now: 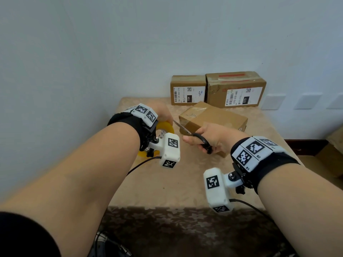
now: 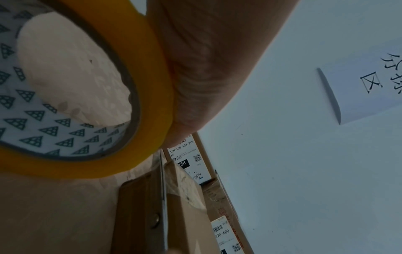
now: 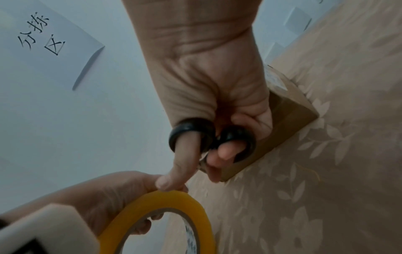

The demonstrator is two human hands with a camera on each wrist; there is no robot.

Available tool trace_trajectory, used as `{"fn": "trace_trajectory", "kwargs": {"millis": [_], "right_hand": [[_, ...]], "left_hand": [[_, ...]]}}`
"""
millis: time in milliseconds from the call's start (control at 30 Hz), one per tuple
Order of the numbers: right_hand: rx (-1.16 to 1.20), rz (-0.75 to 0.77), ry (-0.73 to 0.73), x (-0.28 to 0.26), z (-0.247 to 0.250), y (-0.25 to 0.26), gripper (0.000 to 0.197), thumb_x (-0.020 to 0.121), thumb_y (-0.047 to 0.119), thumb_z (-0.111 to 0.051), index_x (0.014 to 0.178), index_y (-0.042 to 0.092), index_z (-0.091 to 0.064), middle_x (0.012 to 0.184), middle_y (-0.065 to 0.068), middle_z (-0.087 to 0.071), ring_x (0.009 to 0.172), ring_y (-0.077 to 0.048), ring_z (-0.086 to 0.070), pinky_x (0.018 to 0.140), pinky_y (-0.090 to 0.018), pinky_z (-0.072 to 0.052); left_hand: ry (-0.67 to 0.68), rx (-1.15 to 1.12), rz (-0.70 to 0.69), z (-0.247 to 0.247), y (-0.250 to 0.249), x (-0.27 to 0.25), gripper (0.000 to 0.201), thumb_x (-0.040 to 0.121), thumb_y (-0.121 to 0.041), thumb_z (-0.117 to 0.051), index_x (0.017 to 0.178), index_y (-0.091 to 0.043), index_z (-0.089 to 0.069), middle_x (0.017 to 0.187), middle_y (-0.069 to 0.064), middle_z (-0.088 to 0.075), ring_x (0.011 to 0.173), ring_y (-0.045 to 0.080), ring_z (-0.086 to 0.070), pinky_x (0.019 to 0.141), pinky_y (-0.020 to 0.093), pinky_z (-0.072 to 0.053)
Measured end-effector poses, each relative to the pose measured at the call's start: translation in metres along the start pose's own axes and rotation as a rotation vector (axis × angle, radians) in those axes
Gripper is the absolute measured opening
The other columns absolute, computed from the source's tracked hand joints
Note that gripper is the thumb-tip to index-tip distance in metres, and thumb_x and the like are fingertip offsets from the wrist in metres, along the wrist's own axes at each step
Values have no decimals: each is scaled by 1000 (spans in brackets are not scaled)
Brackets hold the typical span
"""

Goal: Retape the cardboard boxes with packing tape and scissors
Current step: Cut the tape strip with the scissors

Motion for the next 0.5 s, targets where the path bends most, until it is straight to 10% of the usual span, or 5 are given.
{"fn": "trace_trajectory", "kwargs": {"millis": [500], "right_hand": [[-25,-40,48,-2,12,-8,50,77,54,-67,87,5,-60,52,-2,-51,44,-13,-45,40,-18,-35]], "left_hand": [[-57,-71,-40,-4,6,4,44,86,-34,-66,120,-7,-61,122,9,-60,102,26,-55,77,31,-39]]}}
Point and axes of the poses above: each hand's wrist, its own x-axis towards the middle knuckle, its own z-axis out of the back of the hand, y = z × x, the point moved 7 cm from there along x, towards the middle knuckle
